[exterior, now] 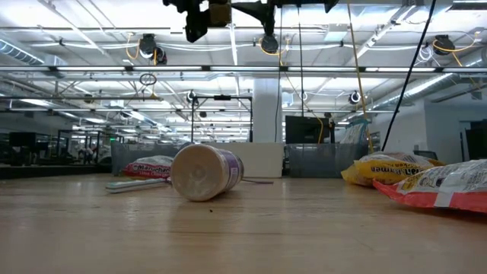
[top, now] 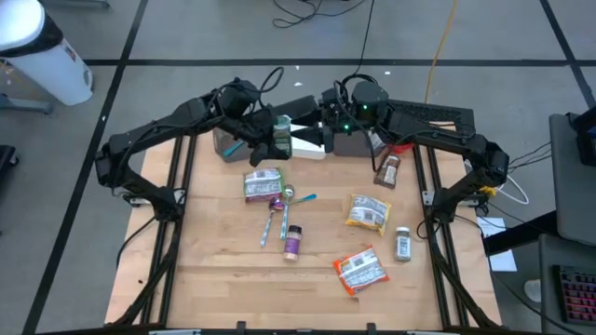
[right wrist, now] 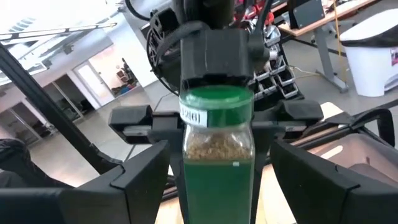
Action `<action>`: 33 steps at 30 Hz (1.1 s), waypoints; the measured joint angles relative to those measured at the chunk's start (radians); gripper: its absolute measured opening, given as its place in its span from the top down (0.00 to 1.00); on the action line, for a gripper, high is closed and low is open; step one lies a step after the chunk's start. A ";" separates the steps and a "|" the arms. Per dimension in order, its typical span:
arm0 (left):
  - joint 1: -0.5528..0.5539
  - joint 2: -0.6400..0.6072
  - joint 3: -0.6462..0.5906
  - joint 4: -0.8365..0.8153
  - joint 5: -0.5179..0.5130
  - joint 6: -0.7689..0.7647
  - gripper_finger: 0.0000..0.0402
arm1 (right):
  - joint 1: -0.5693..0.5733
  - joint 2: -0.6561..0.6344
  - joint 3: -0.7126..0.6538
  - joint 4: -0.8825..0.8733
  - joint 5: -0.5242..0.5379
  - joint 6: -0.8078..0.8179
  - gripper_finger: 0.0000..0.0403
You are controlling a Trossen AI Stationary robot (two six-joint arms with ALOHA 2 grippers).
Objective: Pick & Place Food Item
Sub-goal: Put the green seasoning bottle into the white bin
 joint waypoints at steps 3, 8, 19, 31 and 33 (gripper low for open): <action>-0.004 0.000 0.000 0.003 0.010 -0.005 0.49 | 0.005 0.019 0.000 0.014 0.027 -0.015 0.33; -0.014 0.000 -0.001 -0.007 0.014 0.001 0.49 | 0.006 0.058 0.000 0.089 0.002 0.026 0.33; -0.014 -0.001 0.000 -0.046 0.013 0.012 0.49 | 0.012 0.091 -0.001 0.183 -0.032 0.078 0.33; -0.016 0.027 0.001 -0.023 0.018 0.014 0.49 | 0.023 0.090 -0.001 0.168 -0.056 0.091 0.33; -0.016 0.029 0.001 0.011 0.020 0.009 0.49 | 0.033 0.090 -0.001 0.143 -0.052 0.067 0.33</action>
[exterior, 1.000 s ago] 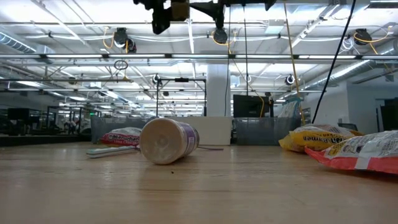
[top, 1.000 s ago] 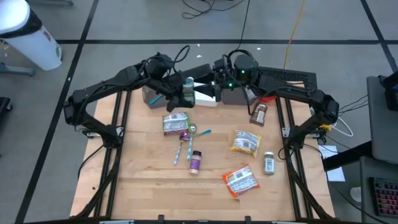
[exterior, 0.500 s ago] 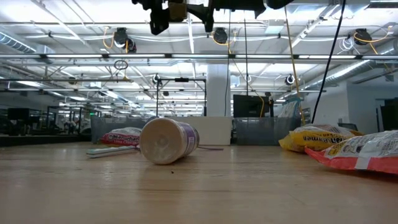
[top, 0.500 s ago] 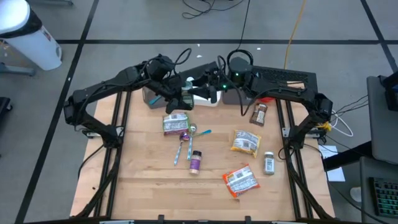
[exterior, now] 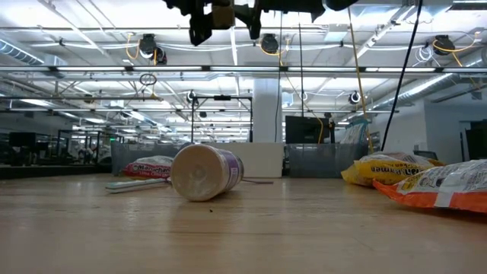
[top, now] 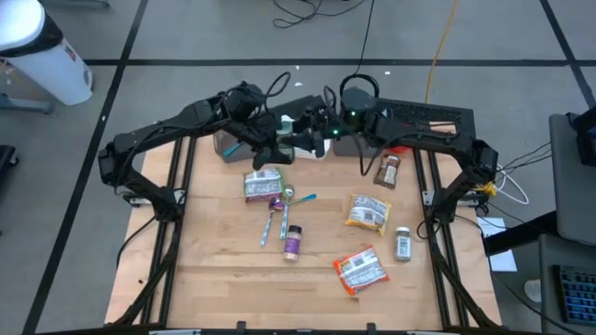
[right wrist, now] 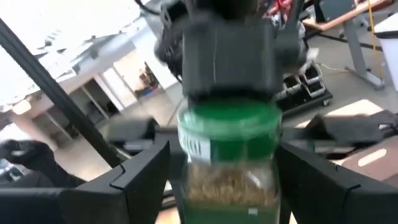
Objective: Pick & Place Food Item
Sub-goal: Put the green seasoning bottle into the white bin
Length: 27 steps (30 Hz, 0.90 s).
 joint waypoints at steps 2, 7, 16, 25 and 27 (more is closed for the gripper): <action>-0.001 0.000 0.000 0.026 0.002 -0.009 0.49 | 0.005 0.000 0.000 -0.022 -0.001 -0.018 0.33; 0.005 0.001 0.000 0.065 0.019 -0.026 0.49 | 0.005 0.000 0.000 -0.034 0.021 -0.031 0.33; 0.006 0.001 0.000 0.067 0.016 -0.025 0.49 | 0.005 0.000 0.000 -0.051 0.020 -0.045 0.33; 0.011 0.001 0.000 0.076 0.001 -0.019 0.49 | 0.005 -0.001 0.000 -0.064 0.021 -0.067 0.40; 0.012 0.001 0.000 0.084 0.001 -0.022 0.49 | 0.004 -0.001 0.000 -0.063 0.023 -0.069 0.46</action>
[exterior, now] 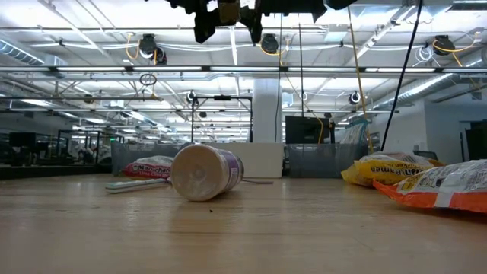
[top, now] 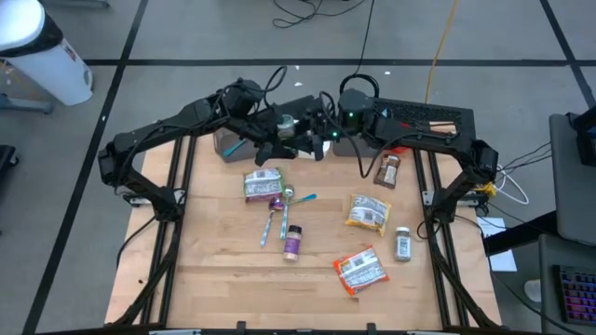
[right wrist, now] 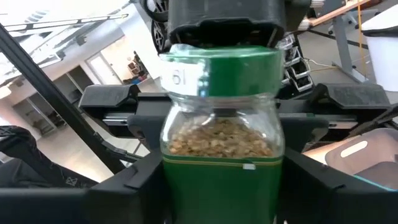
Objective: Pick & Place Food Item
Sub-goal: Put the green seasoning bottle into the white bin
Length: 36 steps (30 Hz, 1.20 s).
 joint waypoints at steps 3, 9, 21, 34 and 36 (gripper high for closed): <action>0.000 0.000 -0.001 0.006 -0.004 -0.013 0.49 | 0.000 -0.001 0.000 -0.006 0.010 -0.004 0.52; 0.000 0.000 -0.001 0.009 -0.007 -0.007 0.49 | 0.000 -0.002 0.000 -0.012 0.024 -0.025 0.52; 0.039 -0.016 -0.001 0.022 0.007 -0.004 0.06 | -0.042 -0.038 -0.003 -0.037 0.021 -0.035 0.52; 0.163 -0.066 0.129 0.075 0.026 -0.010 0.06 | -0.039 -0.085 -0.001 -0.173 -0.017 -0.072 0.52; 0.163 -0.048 0.161 0.049 0.025 0.002 0.07 | -0.032 -0.085 -0.001 -0.192 -0.005 -0.080 0.52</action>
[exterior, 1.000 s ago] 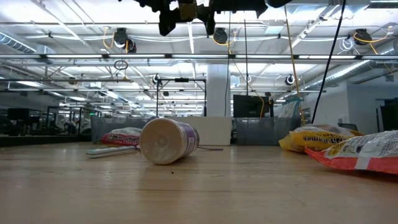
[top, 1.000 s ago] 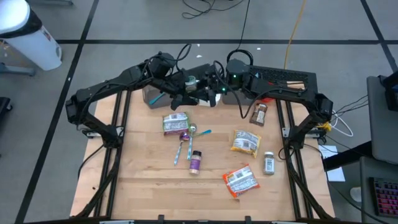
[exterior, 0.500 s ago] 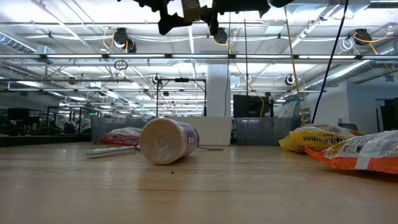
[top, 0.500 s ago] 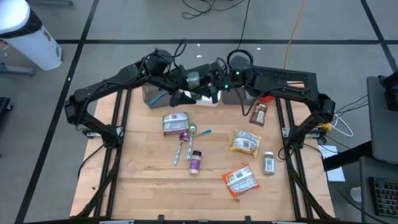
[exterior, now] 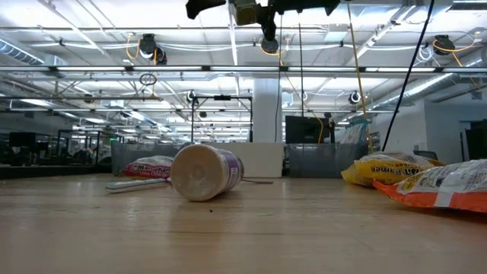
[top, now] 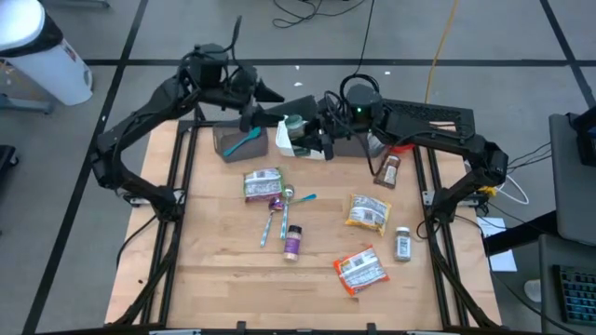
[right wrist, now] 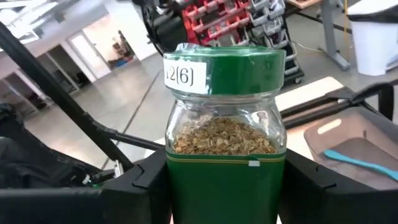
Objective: Pick & Place Food Item
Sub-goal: Put the green seasoning bottle into the white bin
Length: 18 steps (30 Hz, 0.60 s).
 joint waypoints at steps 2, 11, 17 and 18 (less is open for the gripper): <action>-0.001 0.021 0.031 -0.025 0.004 0.009 0.08 | 0.001 0.000 0.000 -0.004 0.000 -0.002 0.52; -0.010 0.153 0.160 -0.209 0.071 0.028 0.08 | 0.001 0.000 0.000 -0.076 -0.001 -0.019 0.52; -0.022 0.215 0.230 -0.276 0.094 0.061 0.09 | 0.012 0.001 0.000 -0.129 0.000 -0.047 0.52; -0.025 0.223 0.235 -0.277 0.112 0.062 0.09 | 0.012 0.001 0.000 -0.132 0.001 -0.047 0.52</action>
